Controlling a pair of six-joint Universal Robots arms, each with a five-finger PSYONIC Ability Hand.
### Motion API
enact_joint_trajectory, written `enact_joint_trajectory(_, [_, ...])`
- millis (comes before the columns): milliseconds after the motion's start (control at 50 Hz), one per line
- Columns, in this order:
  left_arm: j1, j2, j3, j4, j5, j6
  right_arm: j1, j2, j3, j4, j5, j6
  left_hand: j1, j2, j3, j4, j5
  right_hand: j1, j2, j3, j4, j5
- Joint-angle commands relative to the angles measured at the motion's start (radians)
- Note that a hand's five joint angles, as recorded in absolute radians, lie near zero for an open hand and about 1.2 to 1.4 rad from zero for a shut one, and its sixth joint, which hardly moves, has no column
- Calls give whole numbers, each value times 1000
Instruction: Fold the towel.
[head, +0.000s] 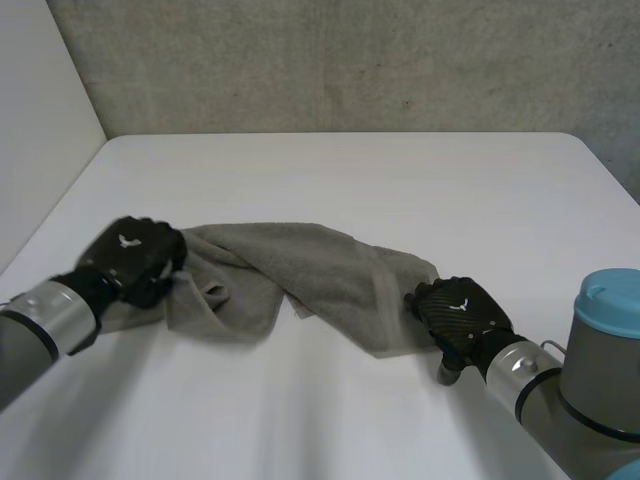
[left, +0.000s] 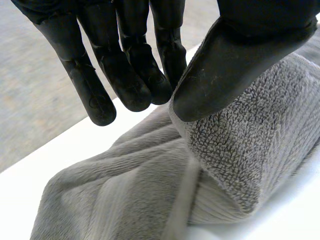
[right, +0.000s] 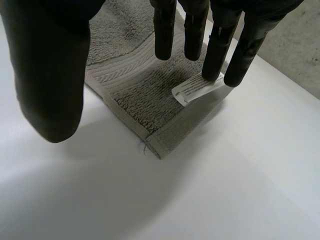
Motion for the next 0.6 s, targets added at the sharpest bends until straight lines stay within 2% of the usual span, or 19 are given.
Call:
enact_joint_trajectory(20, [82,-43,47,10,-34,-216,16,61,-43,-1,23,12,142,56,59,42,131,86,91,83,83,67])
enact_joint_trajectory(260, [116,-60,53,9,-46,-230,16,109,-77,-40,23,15,142,56,59,42,131,238,243,235,236,219])
enact_joint_trajectory(600, [113,-60,42,12,-44,-230,16,151,-92,-120,26,17,142,56,59,42,131,250,255,247,248,231])
